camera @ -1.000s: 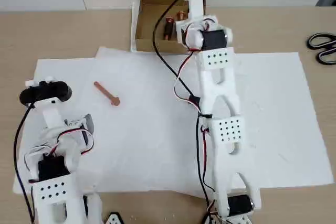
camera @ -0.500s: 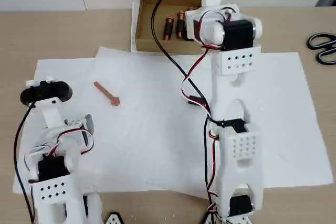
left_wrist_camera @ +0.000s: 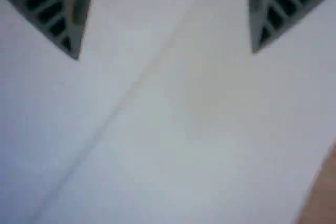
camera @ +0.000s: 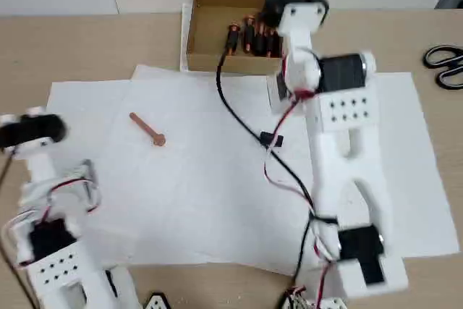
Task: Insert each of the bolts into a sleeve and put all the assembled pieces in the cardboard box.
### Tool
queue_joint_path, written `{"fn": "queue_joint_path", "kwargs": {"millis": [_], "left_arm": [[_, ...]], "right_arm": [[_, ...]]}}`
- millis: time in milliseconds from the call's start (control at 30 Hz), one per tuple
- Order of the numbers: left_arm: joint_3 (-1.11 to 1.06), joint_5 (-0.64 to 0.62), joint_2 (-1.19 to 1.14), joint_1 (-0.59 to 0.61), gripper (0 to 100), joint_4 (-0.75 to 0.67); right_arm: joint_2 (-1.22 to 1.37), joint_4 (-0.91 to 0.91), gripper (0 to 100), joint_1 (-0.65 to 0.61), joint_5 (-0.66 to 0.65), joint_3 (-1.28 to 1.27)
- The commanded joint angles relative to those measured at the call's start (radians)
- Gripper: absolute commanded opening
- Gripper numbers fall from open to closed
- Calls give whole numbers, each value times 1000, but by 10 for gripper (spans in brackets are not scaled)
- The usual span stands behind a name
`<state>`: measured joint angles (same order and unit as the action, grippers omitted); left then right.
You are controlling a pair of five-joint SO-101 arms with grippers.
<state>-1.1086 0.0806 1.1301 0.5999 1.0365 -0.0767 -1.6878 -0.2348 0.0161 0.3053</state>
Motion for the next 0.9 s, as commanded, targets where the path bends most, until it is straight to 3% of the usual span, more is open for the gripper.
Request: {"fn": "queue_joint_path", "kwargs": {"millis": [0,333,567,633,767,867], "left_arm": [[165,52,9,55,200,137],[464,49,9,68,200,545],[515,52,9,68,200,568],[506,54,9,64,200,560],[501,54,9,63,200,560],[501,52,9,63,200,562]], "right_arm": [[-171,2,155,10,8,-203],[-467,73,155,42,6,-611],[-475,226,155,298,2,-723],[-450,223,155,346,-63,-723],[-394,194,156,346,-338,-726],[-369,191,156,341,-350,-726]]}}
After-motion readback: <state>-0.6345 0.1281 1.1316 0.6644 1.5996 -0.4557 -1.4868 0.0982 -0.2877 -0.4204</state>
